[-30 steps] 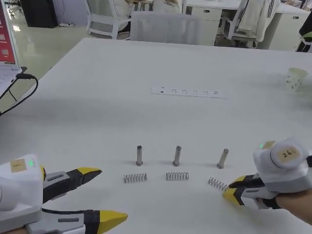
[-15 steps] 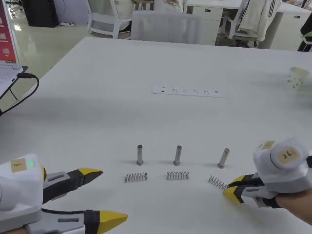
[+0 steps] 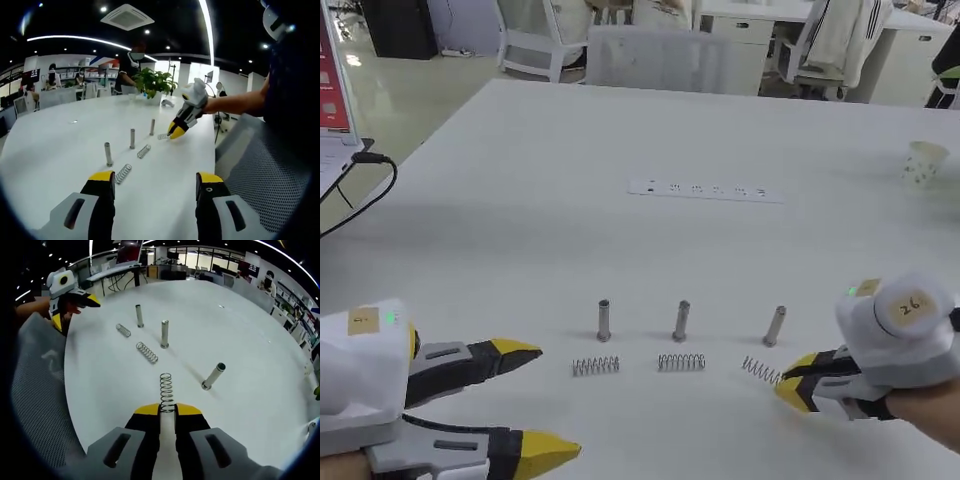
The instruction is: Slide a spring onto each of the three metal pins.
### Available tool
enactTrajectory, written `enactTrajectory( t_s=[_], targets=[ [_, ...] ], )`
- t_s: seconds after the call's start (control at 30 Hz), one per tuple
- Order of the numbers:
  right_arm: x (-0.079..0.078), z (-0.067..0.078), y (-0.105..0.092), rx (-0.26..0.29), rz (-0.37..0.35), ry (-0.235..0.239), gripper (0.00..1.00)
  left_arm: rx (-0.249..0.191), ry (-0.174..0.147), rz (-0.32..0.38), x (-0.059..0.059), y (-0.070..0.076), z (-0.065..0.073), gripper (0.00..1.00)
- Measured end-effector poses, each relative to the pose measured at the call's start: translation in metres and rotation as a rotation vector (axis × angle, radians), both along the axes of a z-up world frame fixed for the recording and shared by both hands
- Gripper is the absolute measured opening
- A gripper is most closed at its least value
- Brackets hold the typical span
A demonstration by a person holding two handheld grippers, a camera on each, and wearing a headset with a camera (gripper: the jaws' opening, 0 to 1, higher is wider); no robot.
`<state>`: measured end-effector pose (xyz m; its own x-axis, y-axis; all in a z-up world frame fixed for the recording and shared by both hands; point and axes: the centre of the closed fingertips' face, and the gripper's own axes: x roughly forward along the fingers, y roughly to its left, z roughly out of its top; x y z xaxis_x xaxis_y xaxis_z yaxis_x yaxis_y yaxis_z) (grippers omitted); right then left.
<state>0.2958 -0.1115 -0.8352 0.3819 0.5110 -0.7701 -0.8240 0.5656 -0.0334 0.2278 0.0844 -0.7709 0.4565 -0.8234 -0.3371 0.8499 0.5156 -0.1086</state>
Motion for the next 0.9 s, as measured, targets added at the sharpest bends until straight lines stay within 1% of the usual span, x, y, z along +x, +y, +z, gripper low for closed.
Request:
enactTrajectory(
  t_s=[0.17, 0.23, 0.3, 0.37, 0.47, 0.53, 0.7, 0.83, 0.9],
  targets=[
    [-0.008, 0.010, 0.008, -0.002, 0.044, 0.006, 0.08, 0.017, -0.014, -0.043, 0.001, -0.008, 0.006, 0.61],
    [-0.013, 0.012, 0.012, 0.001, 0.068, 0.022, 0.08, 0.020, -0.017, -0.055, 0.002, -0.010, 0.005, 0.60],
    [-0.017, 0.014, 0.016, 0.000, 0.088, 0.022, 0.08, 0.017, -0.017, -0.061, 0.003, -0.012, 0.004, 0.60],
    [-0.021, 0.015, 0.021, 0.000, 0.107, 0.033, 0.08, 0.018, -0.010, -0.067, 0.004, -0.014, -0.001, 0.59],
    [-0.026, 0.016, 0.027, -0.005, 0.138, 0.039, 0.08, 0.031, 0.003, -0.082, 0.003, -0.018, -0.007, 0.59],
    [-0.029, 0.016, 0.032, -0.006, 0.155, 0.045, 0.08, 0.035, 0.006, -0.094, 0.004, -0.020, -0.007, 0.58],
    [-0.036, 0.016, 0.043, -0.011, 0.198, 0.057, 0.08, 0.027, 0.008, -0.116, 0.007, -0.027, -0.006, 0.58],
    [-0.041, 0.019, 0.053, -0.015, 0.235, 0.059, 0.08, 0.050, 0.005, -0.152, 0.005, -0.033, -0.008, 0.56],
    [-0.043, 0.019, 0.058, -0.018, 0.250, 0.059, 0.08, 0.057, 0.008, -0.171, 0.004, -0.036, -0.009, 0.56]
  ],
)
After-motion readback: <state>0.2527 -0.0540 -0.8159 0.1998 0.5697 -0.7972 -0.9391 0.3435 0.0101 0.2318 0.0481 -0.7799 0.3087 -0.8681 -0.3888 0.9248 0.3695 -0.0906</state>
